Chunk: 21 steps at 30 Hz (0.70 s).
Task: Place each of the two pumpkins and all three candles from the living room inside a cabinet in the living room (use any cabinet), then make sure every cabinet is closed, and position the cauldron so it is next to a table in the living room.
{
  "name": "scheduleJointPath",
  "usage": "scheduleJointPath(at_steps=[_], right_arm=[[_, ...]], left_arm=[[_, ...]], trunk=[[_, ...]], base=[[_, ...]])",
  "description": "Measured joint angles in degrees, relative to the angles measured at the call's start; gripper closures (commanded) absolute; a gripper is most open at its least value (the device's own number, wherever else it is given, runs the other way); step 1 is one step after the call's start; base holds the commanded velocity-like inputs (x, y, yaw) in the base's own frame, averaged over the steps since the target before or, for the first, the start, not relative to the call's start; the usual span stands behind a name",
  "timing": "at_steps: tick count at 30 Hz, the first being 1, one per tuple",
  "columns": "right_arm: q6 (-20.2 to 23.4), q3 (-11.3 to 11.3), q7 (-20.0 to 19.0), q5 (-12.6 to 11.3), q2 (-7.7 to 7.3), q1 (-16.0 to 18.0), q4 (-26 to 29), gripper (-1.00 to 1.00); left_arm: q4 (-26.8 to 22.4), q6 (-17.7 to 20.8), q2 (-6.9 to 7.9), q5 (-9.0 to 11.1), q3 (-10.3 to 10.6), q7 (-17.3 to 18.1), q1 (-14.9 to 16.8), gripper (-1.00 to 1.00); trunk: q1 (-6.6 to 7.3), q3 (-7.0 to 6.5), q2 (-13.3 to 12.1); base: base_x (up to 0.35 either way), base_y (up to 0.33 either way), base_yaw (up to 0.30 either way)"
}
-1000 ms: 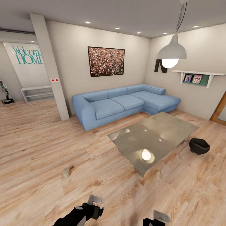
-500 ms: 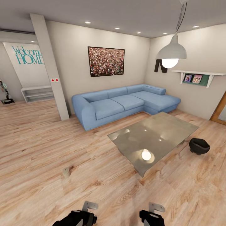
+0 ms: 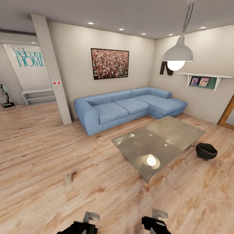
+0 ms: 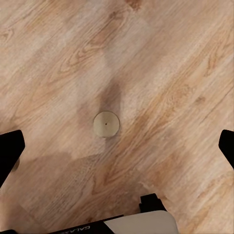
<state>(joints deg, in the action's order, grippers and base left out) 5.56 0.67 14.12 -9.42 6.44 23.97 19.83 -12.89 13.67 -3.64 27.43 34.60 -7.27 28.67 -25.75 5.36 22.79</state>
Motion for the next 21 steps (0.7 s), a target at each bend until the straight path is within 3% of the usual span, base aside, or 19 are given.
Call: scheduleJointPath(at_steps=[8, 21], right_arm=[[-0.2, 0.0, -0.2, -0.1, -0.07, -0.1, 0.1, -1.0], [-0.3, 0.0, -0.3, -0.1, -0.06, -0.2, 0.1, -1.0]], left_arm=[[0.1, -0.8, 0.15, 1.4, -0.1, -0.6, -0.1, -1.0], [-0.1, -2.6, 0.21, 1.6, 0.0, -0.7, -0.2, -1.0]], trunk=[[0.0, 0.0, 0.0], [0.0, 0.0, 0.0]], base=[[0.0, 0.0, 0.0], [0.0, 0.0, 0.0]])
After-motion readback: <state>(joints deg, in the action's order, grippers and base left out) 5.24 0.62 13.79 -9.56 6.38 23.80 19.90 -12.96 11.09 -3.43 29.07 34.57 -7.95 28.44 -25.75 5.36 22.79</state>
